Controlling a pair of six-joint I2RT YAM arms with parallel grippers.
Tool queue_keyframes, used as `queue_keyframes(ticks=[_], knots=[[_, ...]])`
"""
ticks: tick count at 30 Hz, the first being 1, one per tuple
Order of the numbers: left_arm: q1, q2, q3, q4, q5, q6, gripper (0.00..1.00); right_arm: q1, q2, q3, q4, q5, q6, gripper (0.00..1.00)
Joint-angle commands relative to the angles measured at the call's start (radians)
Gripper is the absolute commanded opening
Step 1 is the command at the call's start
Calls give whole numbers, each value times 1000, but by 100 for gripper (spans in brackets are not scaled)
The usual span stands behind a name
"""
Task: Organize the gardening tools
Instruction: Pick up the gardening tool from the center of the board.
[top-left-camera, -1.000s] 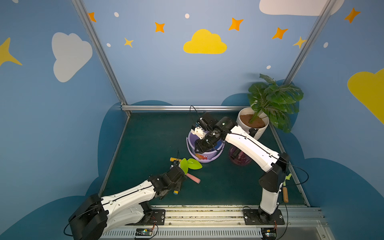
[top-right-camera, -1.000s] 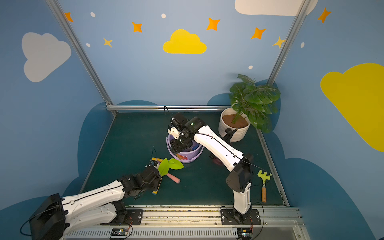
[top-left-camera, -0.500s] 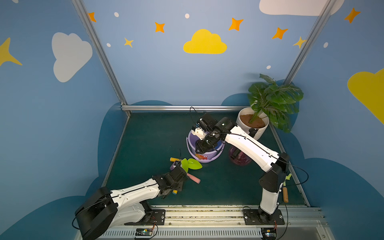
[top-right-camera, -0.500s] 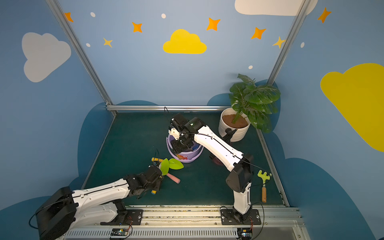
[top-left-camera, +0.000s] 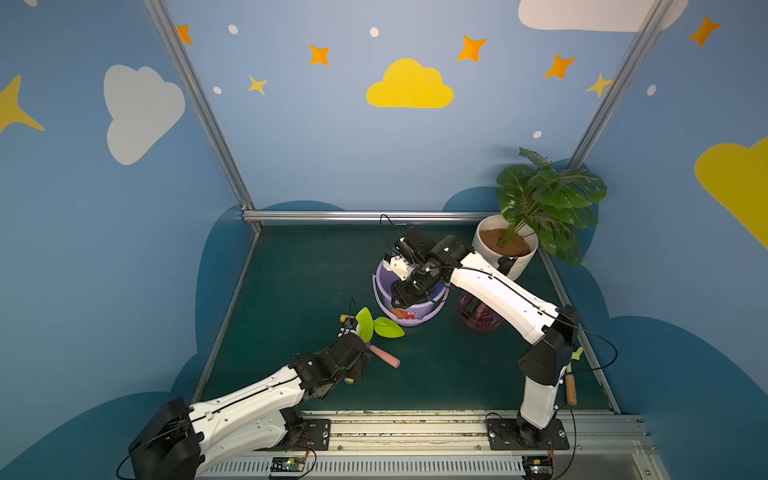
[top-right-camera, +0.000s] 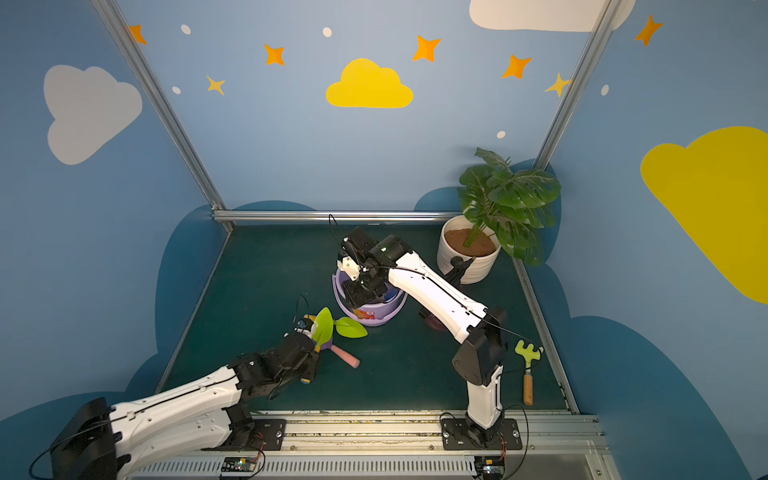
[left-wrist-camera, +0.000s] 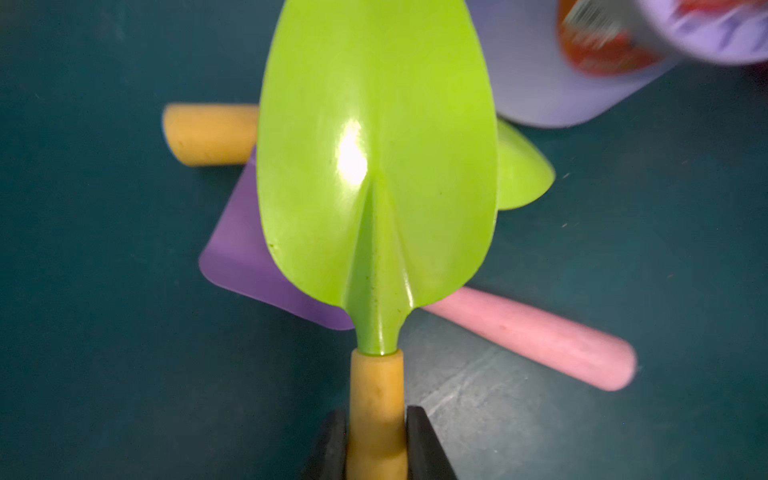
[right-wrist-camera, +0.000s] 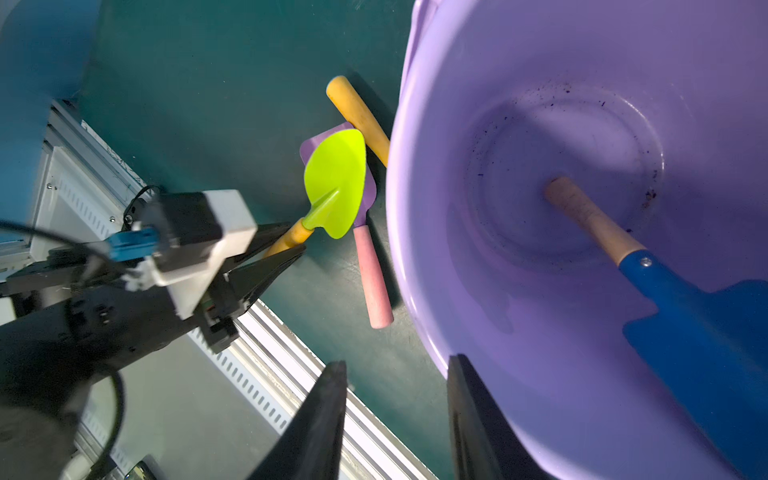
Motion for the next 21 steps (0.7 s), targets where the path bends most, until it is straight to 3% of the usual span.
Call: queue_keyframes(ticks=[1, 9, 21], knots=[[-5, -112, -18, -41, -65, 27, 4, -2, -36, 0, -8, -18, 3, 41], [-21, -269, -14, -31, -98, 123, 3, 15, -25, 44, -6, -81, 4, 42], [-89, -266, 1, 84, -99, 233, 3, 55, 65, 161, -25, -112, 8, 48]])
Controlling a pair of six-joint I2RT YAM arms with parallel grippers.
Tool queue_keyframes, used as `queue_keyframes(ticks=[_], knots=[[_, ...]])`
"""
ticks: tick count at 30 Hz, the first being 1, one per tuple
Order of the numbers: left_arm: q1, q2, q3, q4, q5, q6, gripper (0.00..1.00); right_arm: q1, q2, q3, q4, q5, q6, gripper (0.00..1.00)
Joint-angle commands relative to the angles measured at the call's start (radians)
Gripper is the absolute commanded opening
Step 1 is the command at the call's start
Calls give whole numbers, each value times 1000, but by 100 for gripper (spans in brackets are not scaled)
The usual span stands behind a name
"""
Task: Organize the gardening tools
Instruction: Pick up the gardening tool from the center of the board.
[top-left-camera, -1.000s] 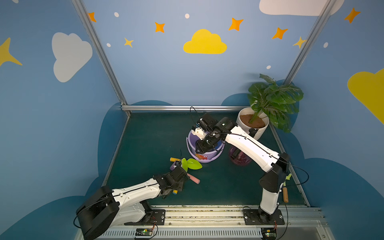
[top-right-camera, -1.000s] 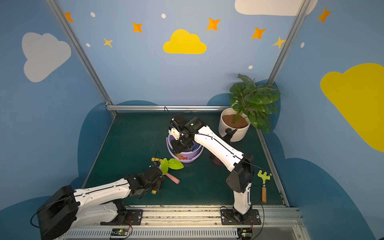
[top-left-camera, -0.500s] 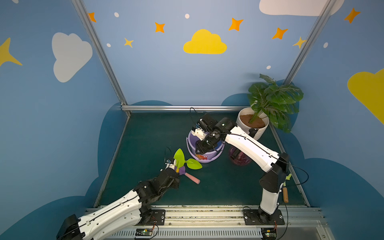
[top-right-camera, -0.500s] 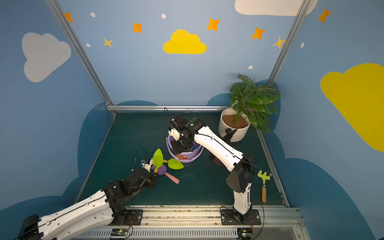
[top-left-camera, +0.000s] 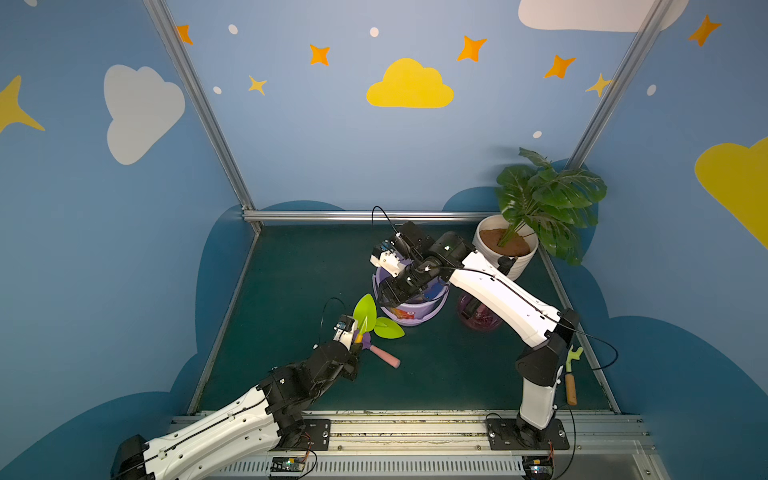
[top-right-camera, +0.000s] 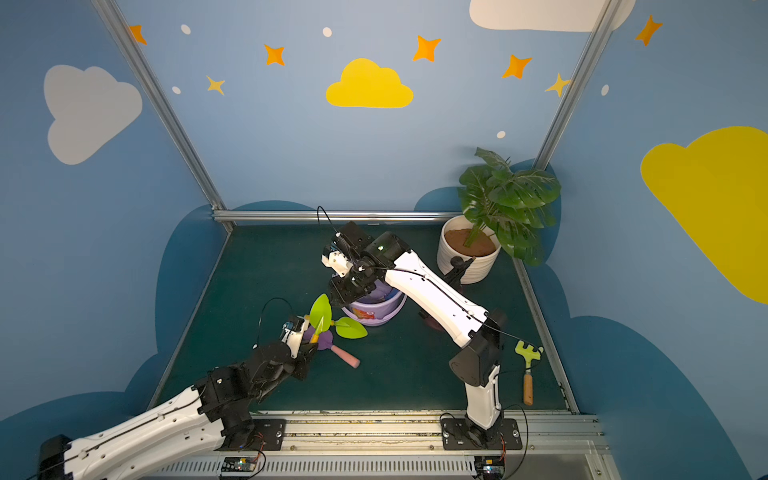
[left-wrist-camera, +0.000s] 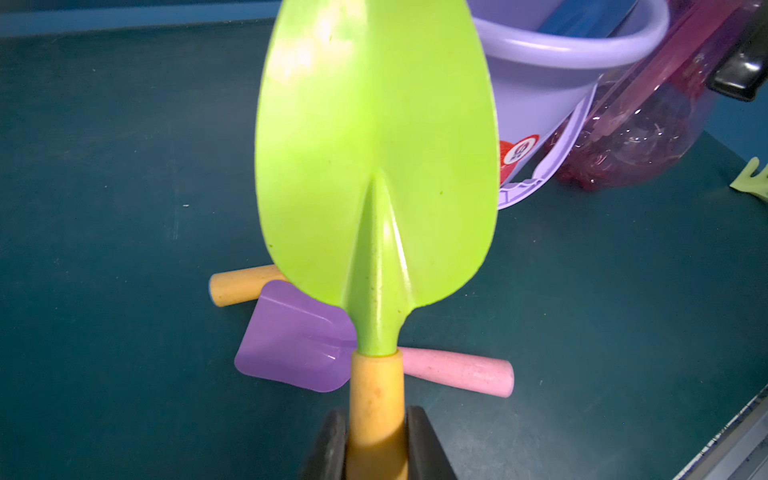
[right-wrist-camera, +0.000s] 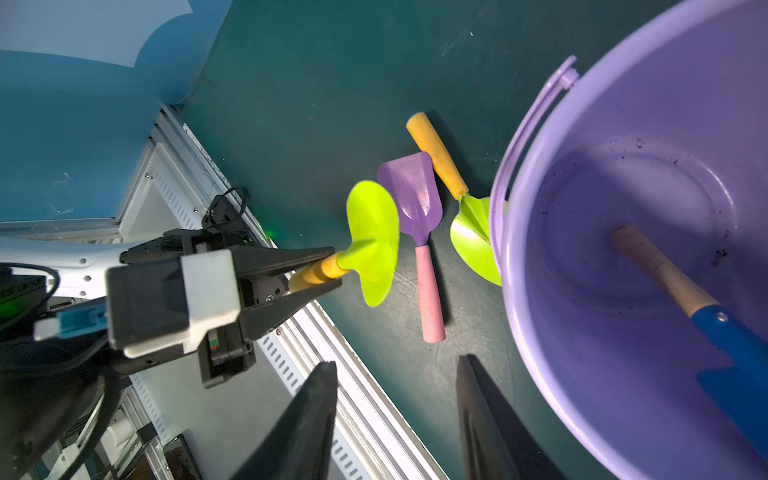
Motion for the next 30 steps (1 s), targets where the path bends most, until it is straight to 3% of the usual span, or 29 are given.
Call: queue_keyframes(ticks=[1, 11, 15, 22, 25, 27, 30], knots=[[-14, -4, 11, 65, -17, 42, 2, 7, 46, 29, -24, -17, 7, 48], [-36, 1, 8, 112, 2, 80, 3, 17, 108, 69, -24, -46, 8, 40], [-42, 11, 10, 124, 4, 88, 3, 18, 123, 71, -24, -51, 8, 32], [-42, 22, 14, 122, -4, 87, 3, 18, 127, 68, -25, -57, 6, 8], [-44, 26, 15, 122, -3, 86, 6, 17, 126, 66, -24, -58, 3, 0], [-45, 30, 15, 122, -4, 85, 8, 16, 126, 67, -25, -61, 2, 0], [-43, 30, 15, 121, -9, 79, 20, 13, 123, 67, -24, -68, -1, 0]])
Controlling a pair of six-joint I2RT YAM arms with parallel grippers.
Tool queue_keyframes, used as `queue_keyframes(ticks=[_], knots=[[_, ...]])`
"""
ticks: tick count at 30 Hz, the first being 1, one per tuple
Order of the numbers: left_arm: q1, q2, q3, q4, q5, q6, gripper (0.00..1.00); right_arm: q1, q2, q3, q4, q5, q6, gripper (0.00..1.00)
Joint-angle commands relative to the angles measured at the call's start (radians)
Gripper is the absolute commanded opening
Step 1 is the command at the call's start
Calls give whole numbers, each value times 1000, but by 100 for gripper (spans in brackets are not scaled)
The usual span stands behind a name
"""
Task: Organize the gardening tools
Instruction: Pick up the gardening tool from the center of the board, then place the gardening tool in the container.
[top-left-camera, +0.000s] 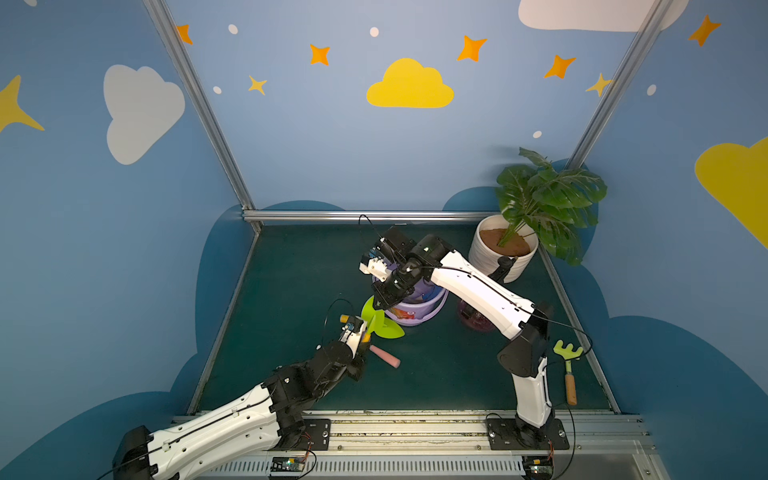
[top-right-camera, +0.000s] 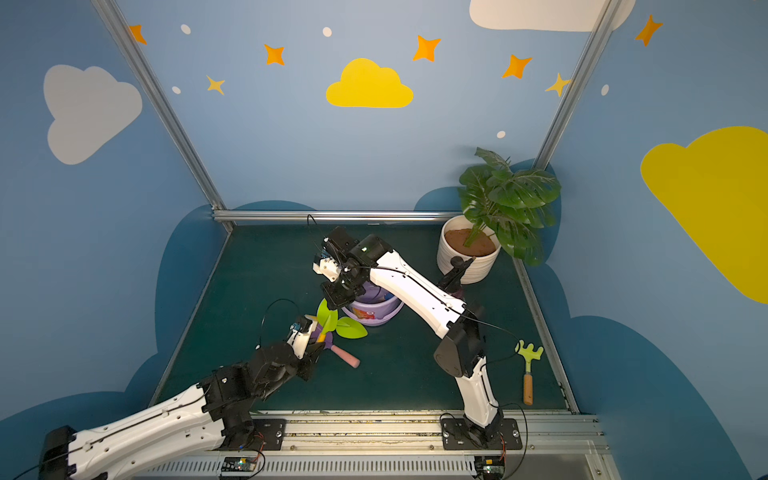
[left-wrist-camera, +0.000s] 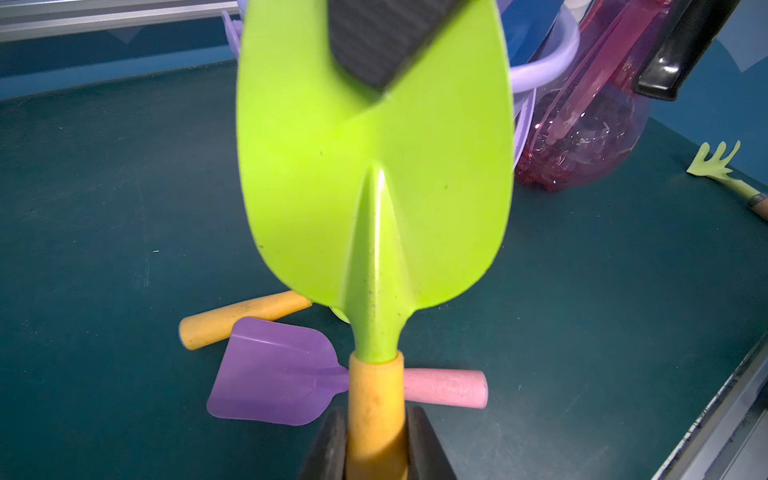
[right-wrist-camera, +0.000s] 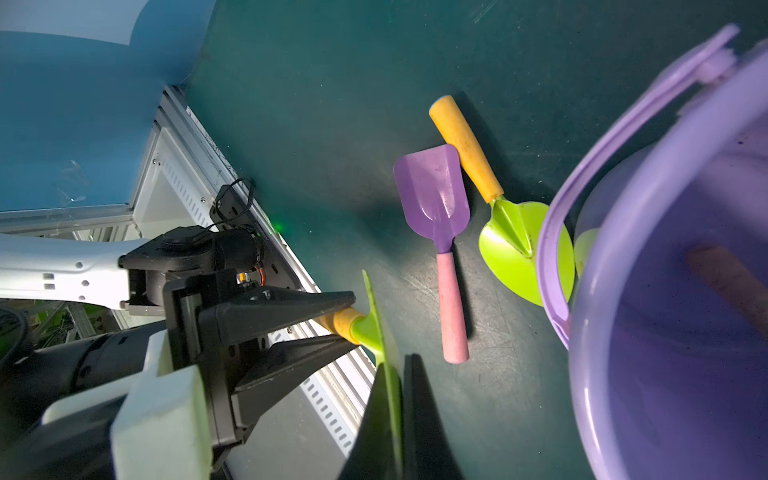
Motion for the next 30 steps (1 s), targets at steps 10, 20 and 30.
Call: queue_keyframes(ticks=[10, 20, 30], knots=[[-6, -92, -16, 22, -65, -34, 76, -63, -67, 13, -15, 4, -3, 0], [-6, -144, -45, 7, -110, -62, 84, -188, -282, -74, 109, 72, 37, 0], [-6, -103, -46, 9, -109, -80, 84, -237, -559, -374, 413, 434, 57, 0]])
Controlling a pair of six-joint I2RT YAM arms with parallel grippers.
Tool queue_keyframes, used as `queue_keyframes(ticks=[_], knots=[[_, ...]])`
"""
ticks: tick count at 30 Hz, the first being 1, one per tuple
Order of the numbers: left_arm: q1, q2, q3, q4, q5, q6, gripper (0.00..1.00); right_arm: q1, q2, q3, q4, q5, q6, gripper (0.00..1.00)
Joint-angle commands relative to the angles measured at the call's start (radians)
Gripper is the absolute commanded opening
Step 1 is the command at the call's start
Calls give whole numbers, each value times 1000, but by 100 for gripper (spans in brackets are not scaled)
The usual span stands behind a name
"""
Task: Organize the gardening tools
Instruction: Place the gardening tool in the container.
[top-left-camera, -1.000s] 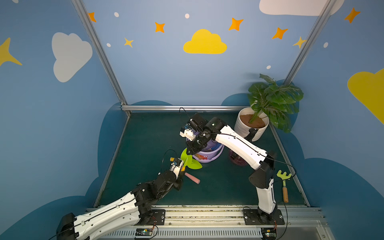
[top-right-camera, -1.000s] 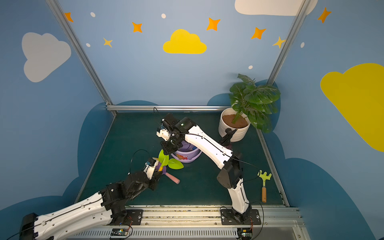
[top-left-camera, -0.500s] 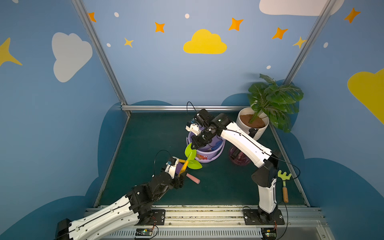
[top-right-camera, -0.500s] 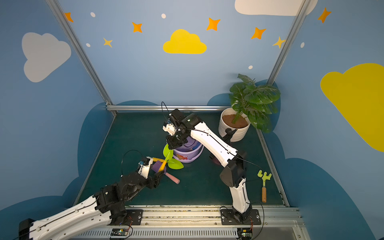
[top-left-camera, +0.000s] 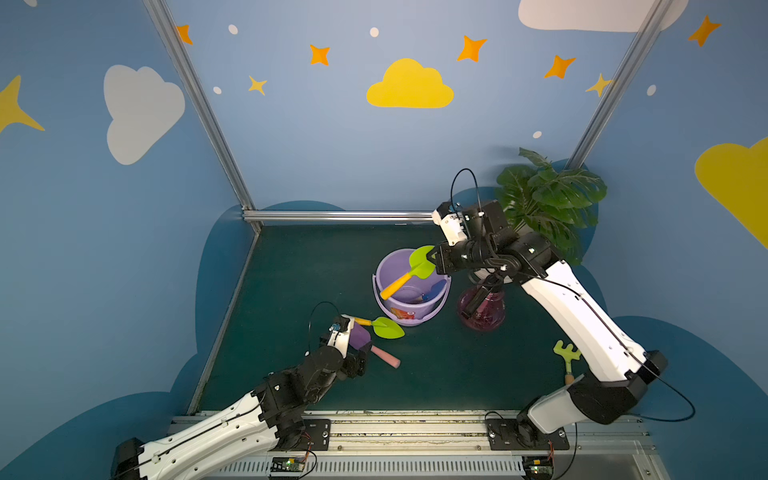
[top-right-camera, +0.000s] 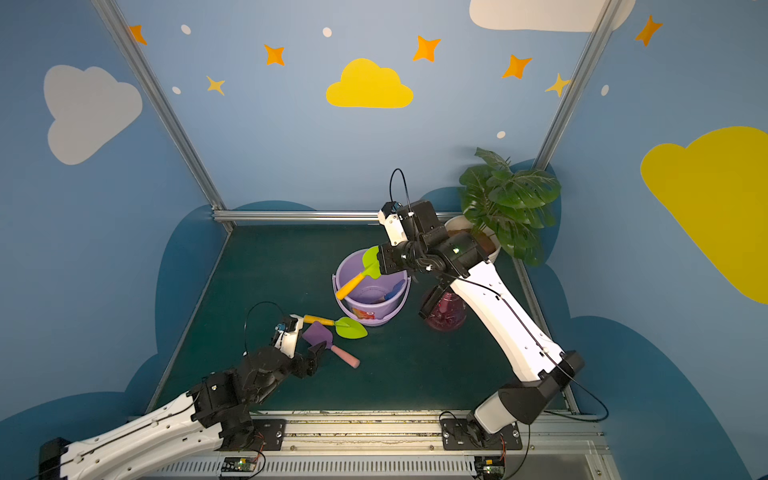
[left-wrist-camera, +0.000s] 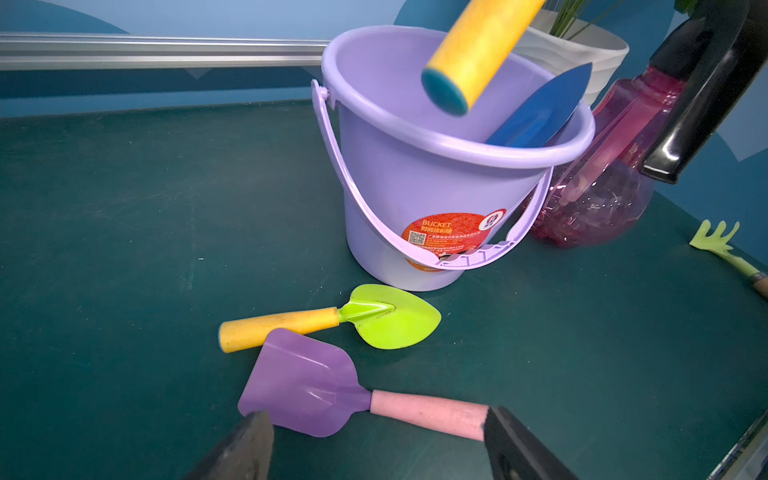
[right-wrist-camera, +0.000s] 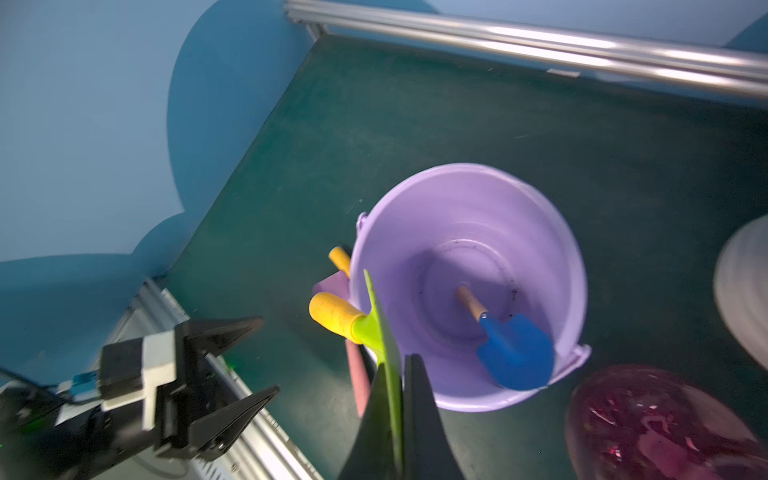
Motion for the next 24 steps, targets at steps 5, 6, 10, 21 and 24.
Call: queue_keyframes(ticks=[5, 6, 10, 21, 24], knots=[[-2, 24, -7, 14, -6, -13, 84, -6, -24, -66, 114, 264, 2, 0], [-2, 28, -6, 15, -6, -13, 84, -7, -16, -70, 112, 273, 0, 0], [-2, 40, -5, 15, -8, -23, 84, 2, 21, -89, 110, 300, -2, 0], [-1, 63, -9, 4, -28, -44, 85, 62, 158, -62, 76, 336, -17, 0], [0, 73, -9, 5, -29, -47, 85, 75, 208, -34, 45, 325, -16, 0]])
